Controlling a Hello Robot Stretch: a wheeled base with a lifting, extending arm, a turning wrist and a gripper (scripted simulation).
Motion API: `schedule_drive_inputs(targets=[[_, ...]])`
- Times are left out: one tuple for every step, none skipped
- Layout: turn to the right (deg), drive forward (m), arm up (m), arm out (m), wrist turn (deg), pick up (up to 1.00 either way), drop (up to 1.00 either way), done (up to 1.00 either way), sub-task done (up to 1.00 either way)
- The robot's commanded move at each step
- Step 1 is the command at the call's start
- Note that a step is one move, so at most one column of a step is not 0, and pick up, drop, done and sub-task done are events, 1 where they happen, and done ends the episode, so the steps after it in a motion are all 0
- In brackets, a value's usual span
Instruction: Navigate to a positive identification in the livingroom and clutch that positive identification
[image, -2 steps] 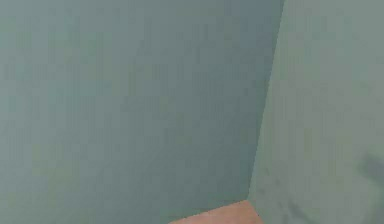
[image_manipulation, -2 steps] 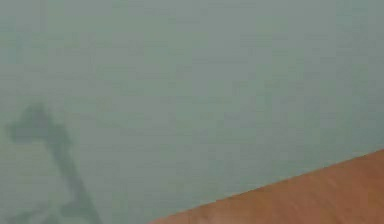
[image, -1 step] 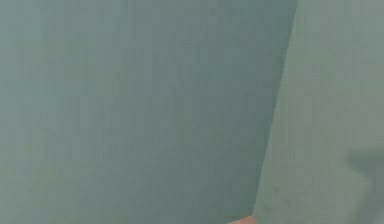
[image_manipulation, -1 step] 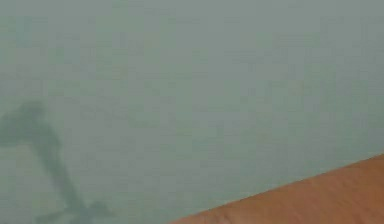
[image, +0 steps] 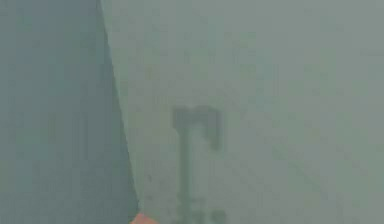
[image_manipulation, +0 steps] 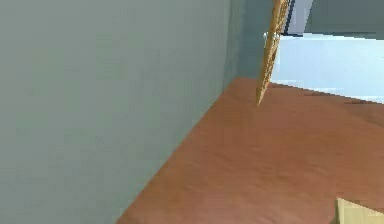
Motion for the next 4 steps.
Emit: schedule_drive_inputs(targets=[[45.0,0.0,0.0,0.0,0.0,0.0,0.0,0.0,0.0],[33.0,0.0,0.0,0.0,0.0,0.0,0.0,0.0,0.0],[0.0,0.0,0.5,0.0,0.0,0.0,0.0,0.0,0.0],[0.0,0.0,0.32,0.0,0.0,0.0,0.0,0.0,0.0]])
